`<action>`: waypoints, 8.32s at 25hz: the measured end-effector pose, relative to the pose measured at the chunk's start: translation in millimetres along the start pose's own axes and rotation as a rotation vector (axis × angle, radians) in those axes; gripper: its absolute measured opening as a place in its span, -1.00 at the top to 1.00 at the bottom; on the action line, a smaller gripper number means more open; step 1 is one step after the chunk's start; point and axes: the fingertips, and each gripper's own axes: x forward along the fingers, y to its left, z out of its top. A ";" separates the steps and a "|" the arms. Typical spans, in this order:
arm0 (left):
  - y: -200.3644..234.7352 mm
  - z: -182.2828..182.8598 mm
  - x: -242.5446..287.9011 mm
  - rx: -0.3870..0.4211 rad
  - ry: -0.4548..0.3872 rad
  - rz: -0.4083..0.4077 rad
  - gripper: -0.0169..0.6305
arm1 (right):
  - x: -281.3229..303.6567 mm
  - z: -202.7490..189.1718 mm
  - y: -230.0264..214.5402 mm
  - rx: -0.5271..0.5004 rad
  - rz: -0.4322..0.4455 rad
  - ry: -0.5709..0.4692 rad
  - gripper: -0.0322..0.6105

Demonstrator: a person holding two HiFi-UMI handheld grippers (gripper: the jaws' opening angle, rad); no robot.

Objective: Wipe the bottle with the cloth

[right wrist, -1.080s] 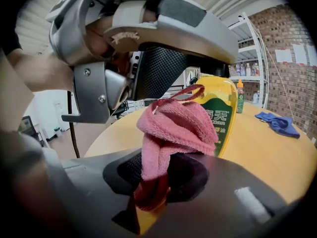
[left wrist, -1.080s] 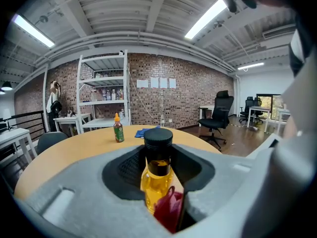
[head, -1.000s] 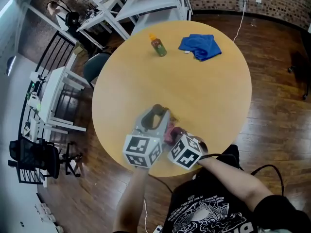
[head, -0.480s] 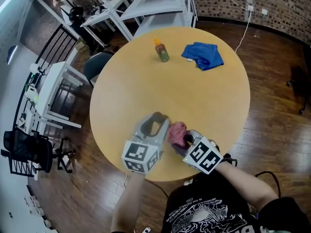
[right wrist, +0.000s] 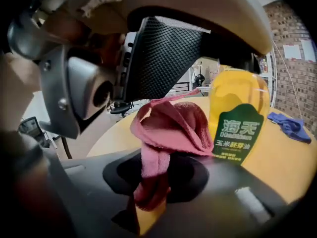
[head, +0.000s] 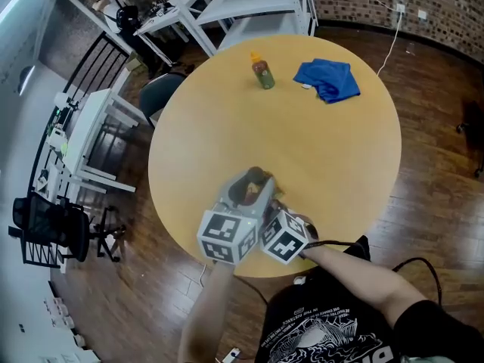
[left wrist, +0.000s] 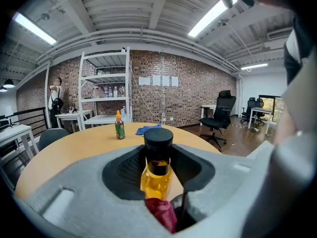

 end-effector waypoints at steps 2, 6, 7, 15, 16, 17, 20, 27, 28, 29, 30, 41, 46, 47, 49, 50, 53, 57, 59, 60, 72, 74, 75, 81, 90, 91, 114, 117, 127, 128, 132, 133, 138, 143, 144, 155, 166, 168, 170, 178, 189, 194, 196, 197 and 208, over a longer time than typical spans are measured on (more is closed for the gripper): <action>0.8 -0.1 -0.2 0.007 0.006 -0.005 0.45 | 6.1 3.5 2.1 -0.013 -0.003 0.001 0.58; -0.9 0.4 2.4 0.022 0.018 -0.029 0.45 | 10.0 4.2 -4.4 -0.041 -0.043 -0.022 0.58; -1.5 0.3 3.2 0.022 0.018 -0.034 0.45 | 9.5 4.0 -6.9 -0.039 -0.052 -0.027 0.58; -4.8 0.7 1.4 0.029 -0.001 -0.045 0.45 | -4.2 -16.3 -18.6 0.038 -0.119 -0.010 0.58; -4.4 0.5 1.4 0.027 -0.002 -0.044 0.45 | -7.1 -19.0 -19.3 0.041 -0.122 -0.008 0.58; -3.9 0.2 1.3 0.023 -0.003 -0.044 0.45 | -10.1 -21.6 -19.3 0.041 -0.123 -0.005 0.58; -3.3 0.8 0.4 0.012 -0.006 -0.043 0.45 | -20.3 -29.0 -16.9 0.036 -0.124 0.005 0.58; -3.3 1.6 0.6 0.003 -0.011 -0.040 0.45 | -40.4 -44.2 -16.9 0.036 -0.130 0.025 0.58; -3.4 1.5 0.5 0.002 -0.012 -0.040 0.45 | -43.0 -46.3 -18.1 0.037 -0.135 0.028 0.58; -3.4 1.6 0.4 0.002 -0.013 -0.041 0.45 | -45.5 -48.2 -19.5 0.038 -0.139 0.030 0.58; -3.3 1.7 0.4 0.001 -0.013 -0.041 0.45 | -48.0 -49.8 -21.2 0.039 -0.142 0.031 0.58; -7.0 2.0 1.8 -0.002 -0.021 -0.058 0.45 | -113.6 -4.5 -64.4 0.073 -0.165 -0.176 0.58; -8.6 3.7 3.5 -0.008 -0.021 -0.070 0.45 | -135.7 43.4 -94.9 0.012 -0.135 -0.235 0.58; -9.1 3.7 3.5 -0.010 -0.023 -0.072 0.45 | -138.3 52.9 -101.3 0.003 -0.122 -0.244 0.58; -9.7 3.1 2.7 -0.011 -0.027 -0.077 0.45 | -140.3 70.1 -112.4 -0.011 -0.086 -0.257 0.58; -9.9 2.8 2.5 -0.012 -0.029 -0.079 0.45 | -139.7 77.7 -115.9 -0.014 -0.058 -0.261 0.58; -11.9 2.1 2.6 -0.016 -0.029 -0.092 0.45 | -133.0 98.9 -118.1 -0.022 0.058 -0.264 0.58; -13.8 3.1 3.5 -0.013 -0.036 -0.109 0.45 | -113.1 125.1 -119.0 -0.040 0.185 -0.240 0.58; -13.7 3.3 3.5 -0.016 -0.042 -0.112 0.45 | -98.6 130.0 -116.3 -0.062 0.245 -0.201 0.58; -13.4 3.0 3.3 -0.018 -0.044 -0.112 0.45 | -90.4 129.4 -114.6 -0.062 0.282 -0.177 0.58; -14.0 7.0 6.9 -0.046 -0.054 -0.118 0.45 | -27.6 81.9 -107.3 0.099 0.569 0.062 0.58; -14.2 5.3 5.5 -0.046 -0.049 -0.118 0.45 | -18.2 70.7 -109.3 0.092 0.556 0.098 0.58; -14.3 4.4 4.8 -0.047 -0.049 -0.117 0.45 | -13.9 64.0 -110.4 0.091 0.551 0.117 0.58; -14.4 4.6 2.1 -0.051 -0.062 -0.131 0.45 | 7.2 25.9 -114.2 0.093 0.539 0.218 0.58; -15.8 1.7 6.8 -0.043 -0.057 -0.132 0.45 | 22.7 6.8 -129.2 0.066 0.560 0.296 0.58; -17.2 1.9 7.2 -0.043 -0.057 -0.133 0.45 | 23.1 18.5 -133.4 0.090 0.571 0.273 0.58; -12.9 7.7 10.4 -0.039 -0.067 -0.122 0.45 | 3.8 27.2 -29.4 -0.198 1.150 0.791 0.59; -13.3 6.9 8.9 -0.038 -0.067 -0.124 0.46 | 5.0 27.5 -15.4 -0.210 1.188 0.804 0.59; -12.3 5.8 8.3 -0.033 -0.069 -0.118 0.45 | 29.6 49.5 -21.0 -0.200 1.072 0.620 0.59; -11.5 4.7 7.8 -0.032 -0.070 -0.116 0.45 | 33.4 57.9 -26.8 -0.194 1.032 0.568 0.59; -9.4 2.5 5.0 -0.027 -0.088 -0.105 0.45 | 31.5 97.6 -54.6 -0.147 0.871 0.362 0.59; -9.6 1.7 4.2 -0.030 -0.097 -0.104 0.45 | 25.9 105.4 -60.3 -0.136 0.839 0.316 0.59; -11.1 -1.1 4.1 -0.019 -0.114 -0.099 0.45 | -11.5 127.8 -78.1 -0.108 0.717 0.133 0.59; -12.5 -14.9 9.6 0.033 -0.051 -0.076 0.45 | -33.2 133.0 -109.3 -0.070 0.506 0.000 0.59; -12.3 -16.3 9.0 0.019 -0.060 -0.075 0.45 | -37.1 132.3 -117.0 -0.063 0.456 -0.022 0.59; -12.1 -16.8 3.5 0.013 -0.098 -0.092 0.45 | -84.9 94.4 -116.6 0.093 0.344 -0.143 0.59; -17.1 -19.6 -1.1 0.052 -0.075 -0.122 0.45 | -114.9 81.0 -90.7 0.118 0.330 -0.189 0.59; -17.3 -19.1 -2.5 0.077 -0.076 -0.123 0.45 | -119.1 79.9 -88.6 0.114 0.321 -0.196 0.59; -17.2 -21.3 -3.9 0.088 -0.075 -0.123 0.45 | -121.2 76.7 -87.8 0.109 0.308 -0.199 0.59; -15.1 -32.4 -10.2 0.088 -0.062 -0.123 0.29 | -132.0 68.5 -81.5 0.134 0.255 -0.223 0.59; -12.3 -54.5 4.7 0.080 0.003 -0.176 0.10 | -150.4 63.1 -66.1 0.166 0.213 -0.270 0.59; -18.6 -51.8 11.0 0.064 0.004 -0.238 0.11 | -156.6 57.9 -53.7 0.142 0.232 -0.260 0.59; -17.9 -48.8 10.3 0.067 -0.001 -0.230 0.16 | -158.2 57.7 -48.1 0.121 0.234 -0.253 0.59; -17.8 -47.8 10.0 0.065 -0.005 -0.221 0.16 | -158.7 58.1 -45.3 0.114 0.233 -0.252 0.59; -17.9 -52.9 5.3 0.019 -0.050 -0.088 0.17 | -148.6 53.7 -7.6 0.052 0.253 -0.230 0.59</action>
